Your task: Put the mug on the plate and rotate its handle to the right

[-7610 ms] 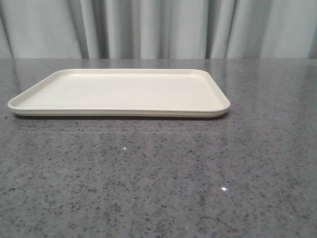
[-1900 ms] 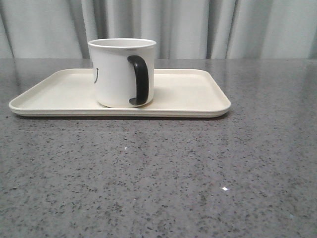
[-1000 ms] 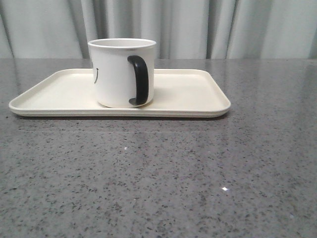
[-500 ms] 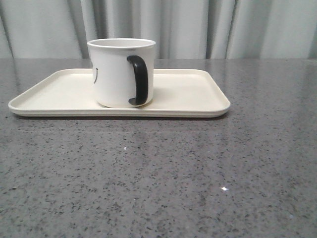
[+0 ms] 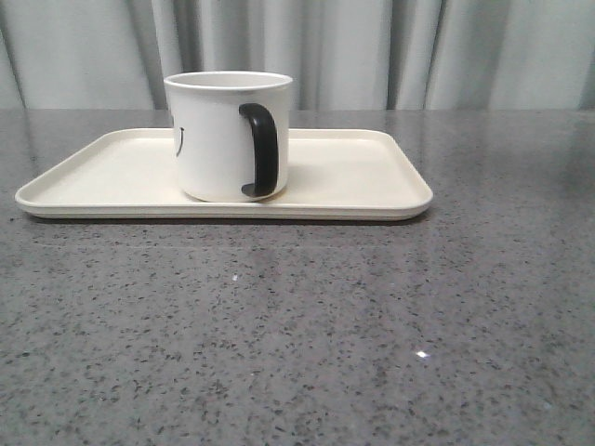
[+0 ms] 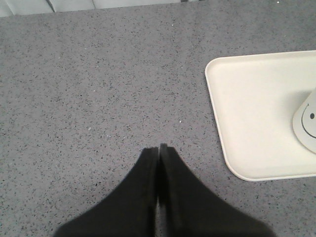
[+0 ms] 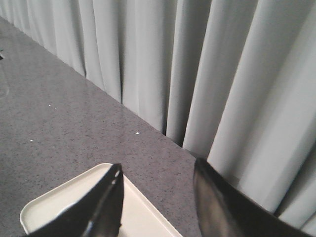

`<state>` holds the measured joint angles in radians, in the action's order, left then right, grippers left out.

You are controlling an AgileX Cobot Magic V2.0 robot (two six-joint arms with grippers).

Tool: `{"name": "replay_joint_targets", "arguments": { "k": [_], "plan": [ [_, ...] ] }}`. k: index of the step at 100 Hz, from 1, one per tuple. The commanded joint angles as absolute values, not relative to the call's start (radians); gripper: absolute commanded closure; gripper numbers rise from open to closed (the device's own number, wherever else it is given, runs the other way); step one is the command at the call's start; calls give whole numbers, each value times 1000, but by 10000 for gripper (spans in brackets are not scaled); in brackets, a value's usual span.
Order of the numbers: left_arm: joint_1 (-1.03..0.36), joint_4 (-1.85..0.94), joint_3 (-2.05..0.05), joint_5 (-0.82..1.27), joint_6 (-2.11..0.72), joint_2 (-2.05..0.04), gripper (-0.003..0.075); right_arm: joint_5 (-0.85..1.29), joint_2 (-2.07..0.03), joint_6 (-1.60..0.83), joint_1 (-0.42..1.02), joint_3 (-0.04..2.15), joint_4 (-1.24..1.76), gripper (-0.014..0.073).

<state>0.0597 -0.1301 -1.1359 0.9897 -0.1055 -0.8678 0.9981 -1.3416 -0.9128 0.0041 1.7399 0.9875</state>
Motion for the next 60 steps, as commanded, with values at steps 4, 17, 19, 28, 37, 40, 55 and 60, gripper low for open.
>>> {"name": "replay_joint_targets", "arguments": {
  "k": [4, 17, 19, 28, 37, 40, 55, 60],
  "plan": [
    [63, -143, -1163, 923, -105, -861, 740, 975, -1407, -895, 65, 1852, 1018, 246],
    [63, -143, -1163, 923, -105, -861, 740, 949, -1478, -862, 164, 1886, 900, 246],
    [63, -143, -1163, 923, -105, -861, 740, 945, -1483, -857, 180, 1886, 885, 246],
    [63, -143, -1163, 925, -105, -861, 740, 928, -1520, -825, 228, 1886, 793, 246],
    [63, -143, -1163, 927, -105, -861, 740, 935, -1553, -792, 261, 1886, 747, 246],
    [63, -143, -1163, 927, -105, -861, 740, 938, -1567, -782, 272, 1886, 735, 246],
    [63, -143, -1163, 938, -105, -861, 740, 960, -1623, -758, 307, 1886, 691, 246],
    [63, -143, -1163, 940, -105, -861, 740, 973, -1641, -754, 318, 1886, 678, 246]
  ]
}}
